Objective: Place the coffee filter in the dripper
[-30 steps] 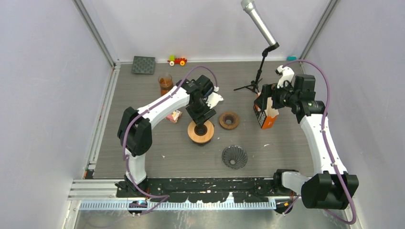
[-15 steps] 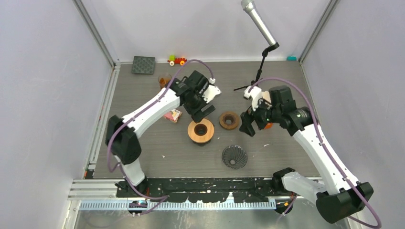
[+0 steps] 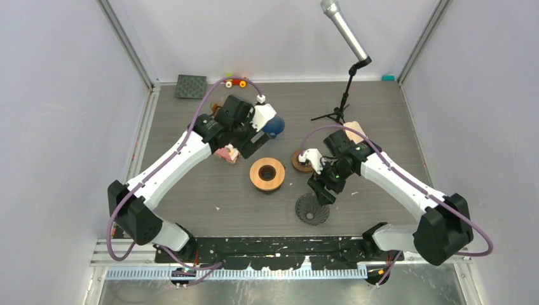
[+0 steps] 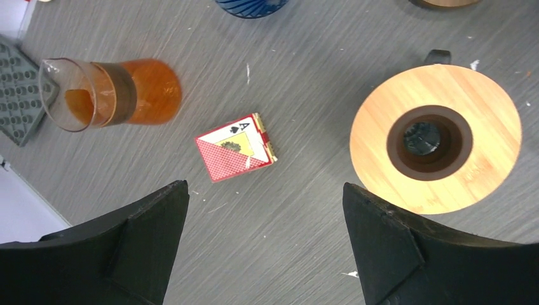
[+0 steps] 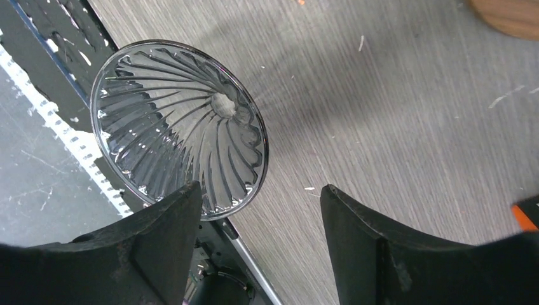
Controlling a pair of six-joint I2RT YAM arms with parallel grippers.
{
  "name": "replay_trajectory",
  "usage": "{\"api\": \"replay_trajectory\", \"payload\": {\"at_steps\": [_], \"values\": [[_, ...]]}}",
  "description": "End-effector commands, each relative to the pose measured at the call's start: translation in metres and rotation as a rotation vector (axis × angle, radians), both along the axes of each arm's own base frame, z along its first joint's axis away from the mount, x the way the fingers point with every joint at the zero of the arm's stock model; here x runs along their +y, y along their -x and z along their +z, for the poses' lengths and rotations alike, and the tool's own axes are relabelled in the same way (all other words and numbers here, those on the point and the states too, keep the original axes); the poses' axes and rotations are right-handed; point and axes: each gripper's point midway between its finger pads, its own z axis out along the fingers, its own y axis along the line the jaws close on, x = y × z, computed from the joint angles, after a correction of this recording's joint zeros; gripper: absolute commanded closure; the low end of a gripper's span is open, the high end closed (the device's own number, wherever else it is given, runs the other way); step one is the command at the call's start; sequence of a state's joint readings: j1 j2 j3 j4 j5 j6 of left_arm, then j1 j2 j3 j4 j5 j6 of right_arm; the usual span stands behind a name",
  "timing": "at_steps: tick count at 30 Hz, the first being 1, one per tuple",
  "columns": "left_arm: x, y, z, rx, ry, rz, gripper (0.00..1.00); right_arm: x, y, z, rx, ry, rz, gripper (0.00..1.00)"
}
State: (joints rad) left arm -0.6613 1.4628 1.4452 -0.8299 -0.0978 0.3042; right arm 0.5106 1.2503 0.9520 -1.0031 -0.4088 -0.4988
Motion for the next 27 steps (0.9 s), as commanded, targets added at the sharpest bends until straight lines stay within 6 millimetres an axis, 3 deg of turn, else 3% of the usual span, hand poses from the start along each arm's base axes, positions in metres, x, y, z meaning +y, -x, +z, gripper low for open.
{"api": "replay_trajectory", "payload": {"at_steps": [1, 7, 12, 22, 27], "values": [[0.011, -0.016, 0.021, -0.094, 0.041, 0.033, 0.06, 0.005, 0.002, -0.008, 0.024, 0.009, 0.041, 0.28], [0.032, -0.025, 0.022, -0.121, 0.053, 0.072, 0.05, 0.013, 0.008, -0.017, 0.09, 0.014, 0.075, 0.36], [0.043, -0.028, 0.024, -0.138, 0.069, 0.098, 0.05, 0.019, 0.01, -0.021, 0.131, 0.016, 0.088, 0.5], [0.051, -0.02, 0.016, -0.13, 0.049, 0.09, 0.05, 0.026, 0.005, -0.013, 0.15, 0.006, 0.061, 0.97], [0.054, -0.013, 0.013, -0.123, 0.046, 0.083, 0.05, 0.033, -0.004, 0.007, 0.115, -0.023, 0.032, 1.0]]}}
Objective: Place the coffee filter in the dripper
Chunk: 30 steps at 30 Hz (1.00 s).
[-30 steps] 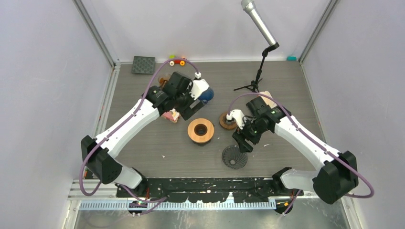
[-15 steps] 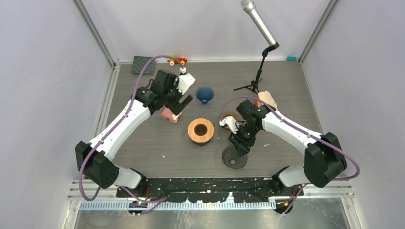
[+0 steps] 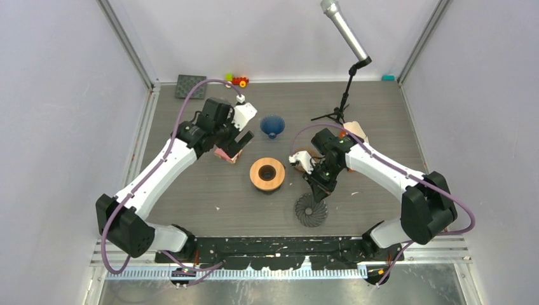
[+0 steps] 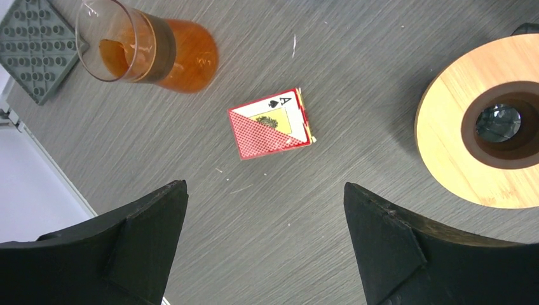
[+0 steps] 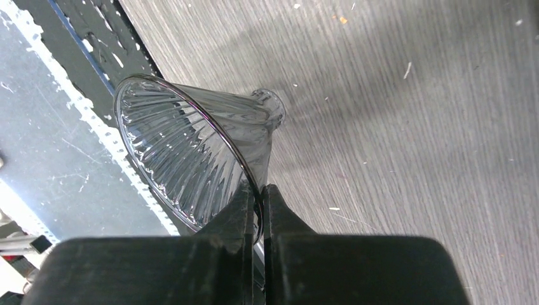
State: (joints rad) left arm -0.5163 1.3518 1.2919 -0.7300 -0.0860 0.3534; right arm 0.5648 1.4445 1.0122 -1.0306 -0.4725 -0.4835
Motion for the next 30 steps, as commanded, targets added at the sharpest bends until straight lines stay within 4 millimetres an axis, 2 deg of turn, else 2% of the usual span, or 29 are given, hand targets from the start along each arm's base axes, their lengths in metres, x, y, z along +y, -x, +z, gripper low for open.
{"api": "replay_trajectory", "payload": {"at_steps": [1, 5, 9, 12, 15, 21, 30], "values": [[0.001, 0.002, 0.02, -0.066, 0.036, -0.021, 0.05, 0.015, -0.016, 0.034, -0.064, -0.062, -0.027, 1.0], [0.005, 0.002, 0.029, -0.019, 0.129, 0.01, 0.05, 0.029, -0.025, 0.071, -0.084, -0.125, -0.039, 1.0], [0.023, -0.011, 0.048, 0.059, 0.296, 0.106, 0.06, 0.046, -0.041, 0.113, -0.102, -0.181, -0.094, 0.99], [0.031, -0.017, 0.062, 0.055, 0.372, 0.142, 0.07, 0.06, -0.057, 0.136, -0.109, -0.216, -0.156, 0.99], [0.03, -0.018, 0.07, 0.029, 0.4, 0.144, 0.08, 0.078, -0.072, 0.151, -0.088, -0.256, -0.217, 0.99], [0.025, -0.014, 0.072, 0.046, 0.443, 0.151, 0.08, 0.105, -0.097, 0.153, -0.044, -0.309, -0.294, 1.0], [0.016, -0.007, 0.065, 0.054, 0.487, 0.113, 0.08, 0.127, -0.108, 0.141, 0.024, -0.331, -0.337, 0.99]]}}
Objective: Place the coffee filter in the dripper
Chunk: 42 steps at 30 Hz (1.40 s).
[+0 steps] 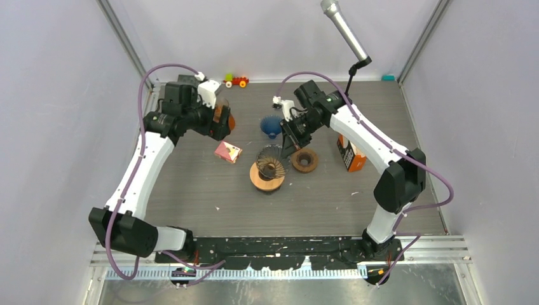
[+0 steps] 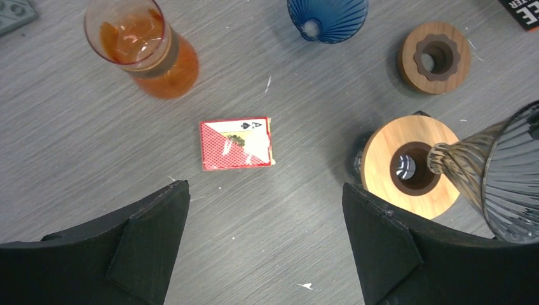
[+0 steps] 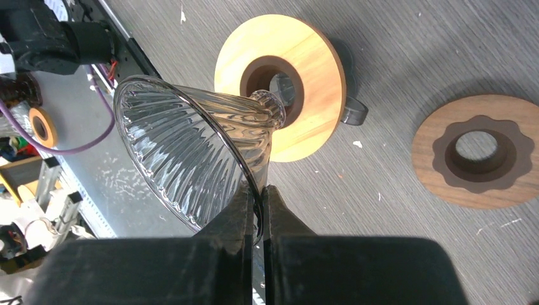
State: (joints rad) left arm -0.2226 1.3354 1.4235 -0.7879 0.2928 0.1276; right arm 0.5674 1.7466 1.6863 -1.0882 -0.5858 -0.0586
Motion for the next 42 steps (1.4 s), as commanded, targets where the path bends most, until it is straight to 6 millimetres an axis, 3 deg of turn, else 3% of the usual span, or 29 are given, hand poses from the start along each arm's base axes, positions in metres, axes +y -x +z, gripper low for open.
{"api": "replay_trajectory", "payload": {"at_steps": [1, 11, 20, 33, 42], "values": [[-0.014, 0.007, 0.013, -0.046, 0.076, -0.051, 0.07, 0.024, -0.005, 0.026, -0.014, -0.108, -0.019, 0.99], [-0.028, 0.02, 0.007, -0.004, 0.147, -0.114, 0.11, 0.031, -0.006, 0.003, 0.032, -0.069, -0.022, 1.0], [-0.049, 0.042, 0.002, 0.026, 0.207, -0.224, 0.21, 0.029, -0.01, -0.012, 0.041, -0.028, -0.03, 0.99], [-0.07, 0.056, -0.005, 0.011, 0.199, -0.303, 0.24, 0.024, -0.005, -0.03, 0.084, 0.016, -0.017, 1.0], [-0.098, 0.071, -0.028, 0.083, 0.189, -0.351, 0.34, 0.023, -0.007, -0.041, 0.098, 0.043, -0.022, 0.99]]}}
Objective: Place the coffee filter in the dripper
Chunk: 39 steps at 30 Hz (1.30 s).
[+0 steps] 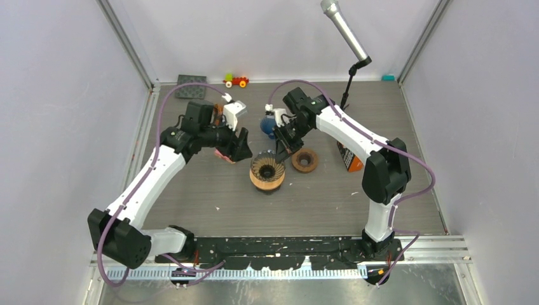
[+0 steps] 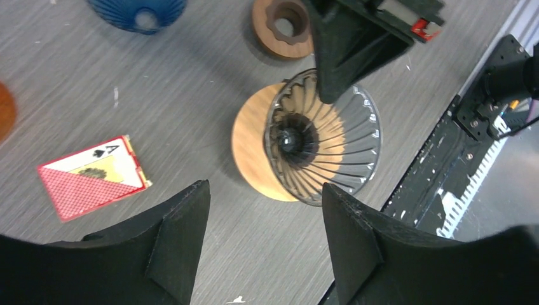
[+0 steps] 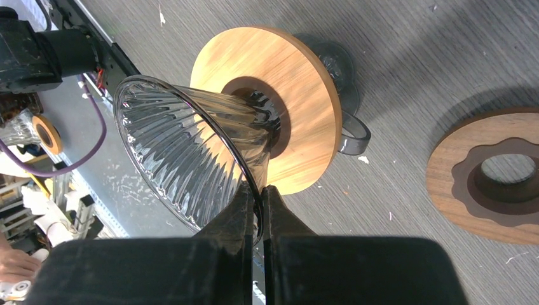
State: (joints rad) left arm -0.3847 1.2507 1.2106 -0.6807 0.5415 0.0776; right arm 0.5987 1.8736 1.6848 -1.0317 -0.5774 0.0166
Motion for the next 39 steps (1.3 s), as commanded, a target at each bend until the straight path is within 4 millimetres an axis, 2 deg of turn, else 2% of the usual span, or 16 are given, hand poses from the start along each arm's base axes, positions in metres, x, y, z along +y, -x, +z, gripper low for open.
{"api": "replay_trajectory", "payload": {"at_steps": [1, 5, 10, 17, 26, 32, 39], "values": [[-0.019, 0.005, -0.003, 0.002, 0.012, -0.033, 0.36, 0.002, -0.001, 0.001, -0.007, -0.003, 0.006, 1.0], [-0.024, 0.011, -0.026, 0.09, -0.004, -0.024, 0.41, -0.001, -0.003, -0.002, -0.017, 0.018, -0.003, 1.0], [-0.021, 0.012, -0.051, 0.169, -0.061, -0.009, 0.44, -0.002, -0.005, -0.003, -0.028, 0.031, -0.008, 0.99], [-0.026, 0.01, -0.058, 0.204, -0.045, 0.002, 0.56, -0.004, -0.008, -0.01, -0.025, 0.054, -0.009, 1.0], [-0.028, 0.013, -0.075, 0.263, -0.06, -0.019, 0.8, -0.005, -0.01, -0.016, -0.022, 0.07, -0.01, 0.99], [-0.027, 0.016, -0.087, 0.289, -0.081, -0.031, 1.0, -0.006, -0.011, -0.023, -0.015, 0.09, -0.014, 1.0], [-0.021, 0.017, -0.103, 0.285, -0.122, -0.039, 1.0, -0.007, -0.014, -0.03, -0.017, 0.106, -0.018, 1.0]]}}
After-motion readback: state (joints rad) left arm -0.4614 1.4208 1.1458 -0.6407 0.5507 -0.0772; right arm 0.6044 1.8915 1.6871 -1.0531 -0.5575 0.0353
